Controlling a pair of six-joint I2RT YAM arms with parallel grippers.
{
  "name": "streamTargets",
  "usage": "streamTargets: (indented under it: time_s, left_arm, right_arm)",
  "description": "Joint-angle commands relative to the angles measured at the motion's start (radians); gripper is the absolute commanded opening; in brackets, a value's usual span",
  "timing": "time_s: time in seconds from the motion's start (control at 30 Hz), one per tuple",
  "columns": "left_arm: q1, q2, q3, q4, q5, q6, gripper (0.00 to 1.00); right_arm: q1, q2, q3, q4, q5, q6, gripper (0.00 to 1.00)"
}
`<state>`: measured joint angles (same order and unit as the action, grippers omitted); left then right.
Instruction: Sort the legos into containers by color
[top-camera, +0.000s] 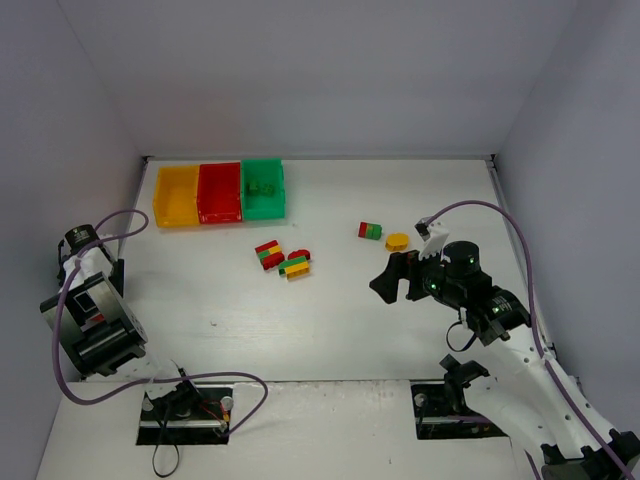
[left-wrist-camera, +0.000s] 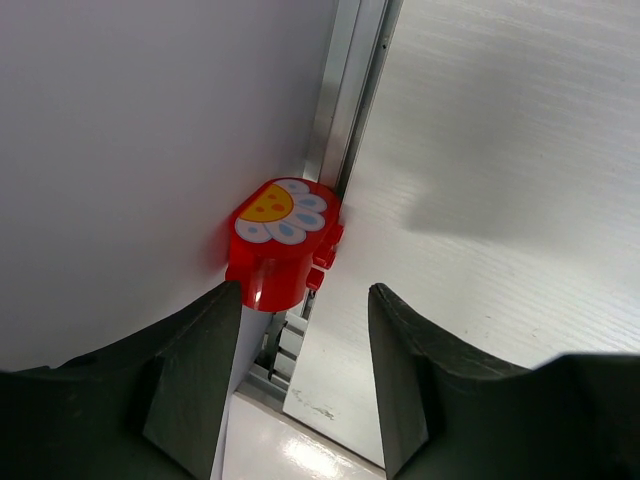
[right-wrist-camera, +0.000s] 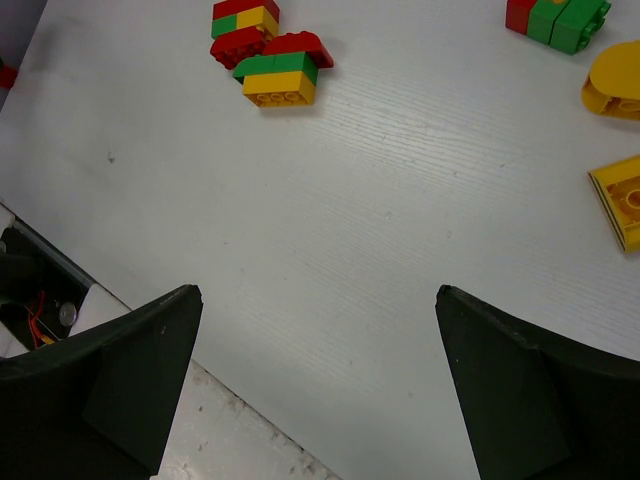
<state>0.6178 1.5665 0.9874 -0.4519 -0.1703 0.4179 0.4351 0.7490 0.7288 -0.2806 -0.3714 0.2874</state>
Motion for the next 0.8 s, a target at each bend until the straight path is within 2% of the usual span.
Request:
streamTargets:
  time_s: [0.0, 0.77]
  left_arm:
    - [0.010, -0.020, 0.013, 0.030, 0.014, 0.028, 0.47]
    - [0.026, -0.017, -0.023, 0.056, 0.031, 0.064, 0.47]
  right_arm:
    - [0.008, 0.013, 0.003, 0.043, -0.003, 0.006, 1.00]
    - [0.008, 0.027, 0.001, 0.043, -0.003, 0.007, 1.00]
